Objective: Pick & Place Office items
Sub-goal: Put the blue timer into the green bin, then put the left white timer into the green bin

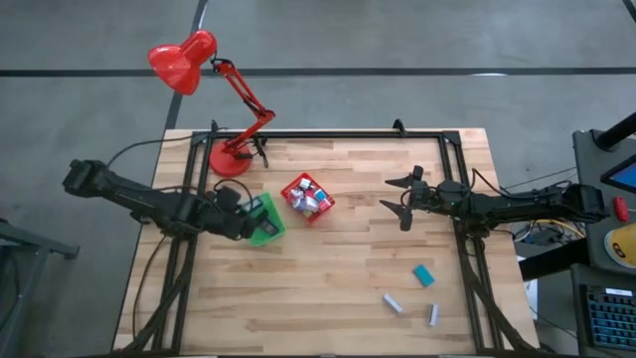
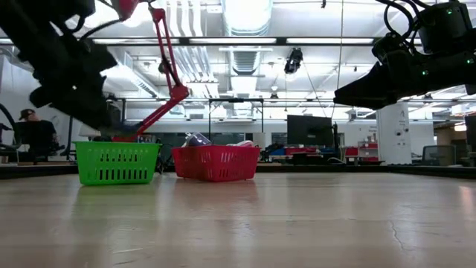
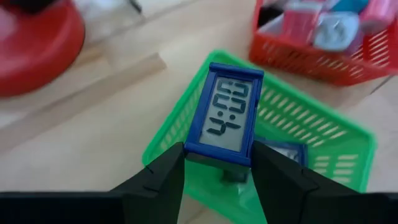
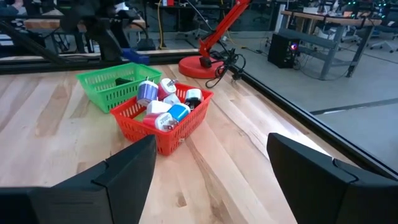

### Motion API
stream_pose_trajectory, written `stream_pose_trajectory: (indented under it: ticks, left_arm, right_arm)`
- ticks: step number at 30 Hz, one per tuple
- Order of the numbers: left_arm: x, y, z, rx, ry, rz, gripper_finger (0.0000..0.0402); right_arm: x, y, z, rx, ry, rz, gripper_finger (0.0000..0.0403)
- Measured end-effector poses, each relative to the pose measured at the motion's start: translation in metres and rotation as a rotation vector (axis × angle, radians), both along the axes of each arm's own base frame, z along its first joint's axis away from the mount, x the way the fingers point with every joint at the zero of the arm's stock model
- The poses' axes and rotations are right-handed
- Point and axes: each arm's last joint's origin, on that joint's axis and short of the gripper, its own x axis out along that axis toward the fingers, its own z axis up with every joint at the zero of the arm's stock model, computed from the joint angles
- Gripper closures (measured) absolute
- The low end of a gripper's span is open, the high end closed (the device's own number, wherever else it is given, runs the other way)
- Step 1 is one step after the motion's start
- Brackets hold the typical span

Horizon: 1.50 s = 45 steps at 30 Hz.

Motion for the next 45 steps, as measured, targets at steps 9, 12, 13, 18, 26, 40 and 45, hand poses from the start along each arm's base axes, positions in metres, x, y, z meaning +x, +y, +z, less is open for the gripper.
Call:
stream_pose_trajectory:
  ticks: [9, 12, 13, 18, 26, 40, 45]
  left_arm:
    - [0.001, -0.001, -0.007, -0.041, 0.058, -0.017, 0.0232]
    - [0.003, 0.001, -0.011, -0.054, 0.090, -0.008, 0.0232]
    - [0.004, 0.002, -0.013, -0.060, 0.103, -0.001, 0.0232]
    - [0.011, 0.008, -0.021, -0.085, 0.167, 0.000, 0.0232]
    - [0.019, 0.017, -0.029, -0.126, 0.221, -0.015, 0.0232]
    - [0.024, 0.017, -0.026, -0.130, 0.205, -0.042, 0.0174]
    - [0.024, 0.017, -0.026, -0.130, 0.204, -0.042, 0.0154]
  right_arm:
    - [0.000, 0.000, 0.000, 0.000, 0.000, 0.000, 0.0092]
    - [0.000, 0.000, 0.000, 0.000, 0.000, 0.000, 0.0092]
    - [0.000, 0.000, 0.000, 0.000, 0.000, 0.000, 0.0093]
    - [0.000, 0.000, 0.000, 0.000, 0.000, 0.000, 0.0100]
    - [0.000, 0.000, 0.000, 0.000, 0.000, 0.000, 0.0095]
    - [0.000, 0.000, 0.000, 0.000, 0.000, 0.000, 0.0103]
    - [0.000, 0.000, 0.000, 0.000, 0.000, 0.000, 0.0102]
